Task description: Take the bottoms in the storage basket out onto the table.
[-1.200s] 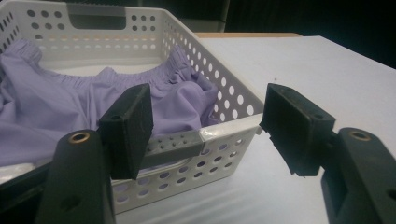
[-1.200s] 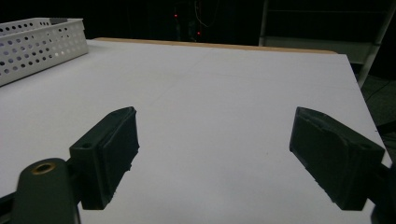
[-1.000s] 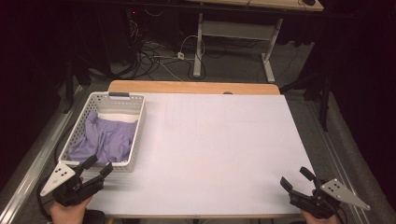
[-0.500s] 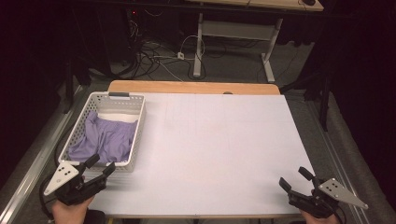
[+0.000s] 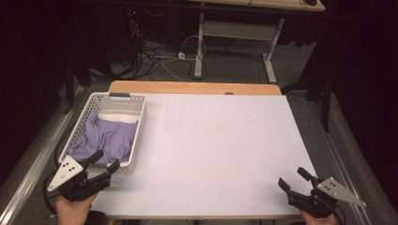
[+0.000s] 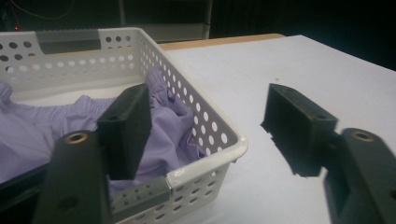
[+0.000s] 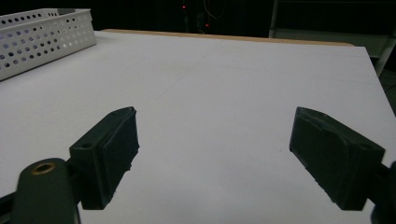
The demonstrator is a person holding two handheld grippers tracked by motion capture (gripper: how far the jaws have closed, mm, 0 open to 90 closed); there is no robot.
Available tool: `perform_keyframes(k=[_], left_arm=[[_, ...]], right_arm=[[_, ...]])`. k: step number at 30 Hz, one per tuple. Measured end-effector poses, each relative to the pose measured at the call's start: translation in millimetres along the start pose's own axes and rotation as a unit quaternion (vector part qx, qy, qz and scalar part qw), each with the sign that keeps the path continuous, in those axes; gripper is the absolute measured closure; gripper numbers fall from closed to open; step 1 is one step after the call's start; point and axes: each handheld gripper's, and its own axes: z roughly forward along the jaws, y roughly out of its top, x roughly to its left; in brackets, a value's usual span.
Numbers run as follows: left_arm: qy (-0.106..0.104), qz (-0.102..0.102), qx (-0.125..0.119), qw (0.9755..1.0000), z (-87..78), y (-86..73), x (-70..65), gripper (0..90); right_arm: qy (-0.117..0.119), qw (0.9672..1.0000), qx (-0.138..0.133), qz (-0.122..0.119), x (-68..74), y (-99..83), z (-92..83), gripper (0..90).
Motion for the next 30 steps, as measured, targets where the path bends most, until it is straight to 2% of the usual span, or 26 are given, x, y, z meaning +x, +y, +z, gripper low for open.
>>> perform_keyframes(k=[12,23,30], left_arm=[[-0.004,-0.001,-0.006,1.0,2.9,9.5,1.1,29.5],[-0.011,0.006,-0.008,0.9999,10.3,19.2,-1.2,29.4],[-0.013,0.002,-0.008,0.9999,14.6,23.0,0.1,29.4]], right_arm=[[0.0,1.0,0.0,0.0,0.4,-0.1,-1.0,16.3],[0.001,1.0,-0.002,-0.002,0.2,-0.1,-1.4,16.3],[0.001,1.0,-0.001,0.003,-0.3,-0.1,-1.6,16.3]])
